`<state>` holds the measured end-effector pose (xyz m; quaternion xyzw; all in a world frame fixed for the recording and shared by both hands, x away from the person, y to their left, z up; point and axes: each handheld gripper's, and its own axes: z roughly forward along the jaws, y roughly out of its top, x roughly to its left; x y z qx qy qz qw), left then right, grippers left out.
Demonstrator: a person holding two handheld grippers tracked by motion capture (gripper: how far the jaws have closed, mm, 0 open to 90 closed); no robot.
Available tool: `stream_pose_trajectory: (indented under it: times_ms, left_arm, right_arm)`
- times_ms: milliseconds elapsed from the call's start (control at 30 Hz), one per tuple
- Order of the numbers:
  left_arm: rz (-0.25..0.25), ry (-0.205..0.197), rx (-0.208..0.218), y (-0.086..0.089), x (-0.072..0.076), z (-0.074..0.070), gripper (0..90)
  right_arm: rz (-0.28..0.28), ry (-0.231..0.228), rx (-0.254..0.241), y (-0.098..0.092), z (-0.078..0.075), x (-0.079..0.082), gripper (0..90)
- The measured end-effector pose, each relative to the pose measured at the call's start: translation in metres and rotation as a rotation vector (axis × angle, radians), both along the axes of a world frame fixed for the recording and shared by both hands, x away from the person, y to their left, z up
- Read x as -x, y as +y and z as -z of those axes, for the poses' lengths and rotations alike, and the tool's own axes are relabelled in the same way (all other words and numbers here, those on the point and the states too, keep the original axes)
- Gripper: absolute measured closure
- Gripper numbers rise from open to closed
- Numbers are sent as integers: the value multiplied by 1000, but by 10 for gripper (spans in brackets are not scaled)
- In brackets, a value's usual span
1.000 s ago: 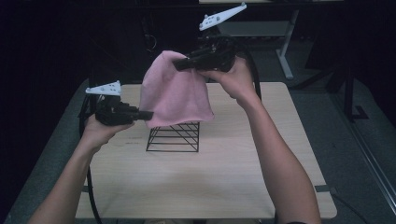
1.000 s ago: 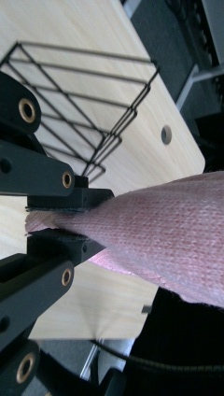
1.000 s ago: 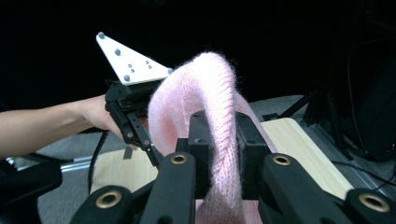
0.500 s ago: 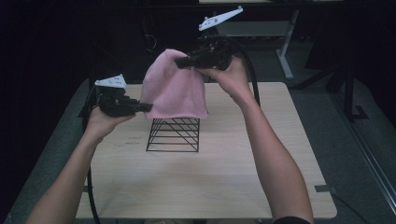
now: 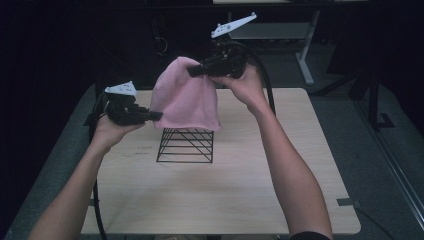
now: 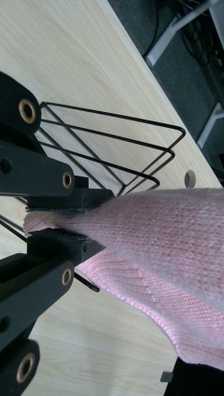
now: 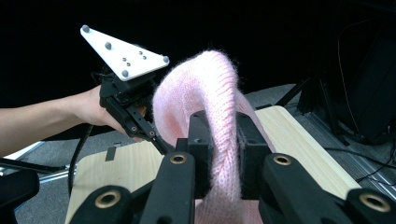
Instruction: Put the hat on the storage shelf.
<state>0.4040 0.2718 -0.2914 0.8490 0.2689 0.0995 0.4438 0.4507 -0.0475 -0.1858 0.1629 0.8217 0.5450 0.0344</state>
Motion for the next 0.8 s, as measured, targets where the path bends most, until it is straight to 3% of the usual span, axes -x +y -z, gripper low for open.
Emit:
stream_pose_trajectory:
  times_ms: [433,500,800]
  left_arm:
    - [-5,6,-41,-1,-3,5,812]
    - [1,6,-62,-1,-3,6,812]
    - [-2,25,-63,4,1,18,812]
  right_arm:
    - [-10,19,-10,0,12,-4,790]
    - [-11,20,-8,0,14,-4,790]
    - [-39,40,8,5,22,1,786]
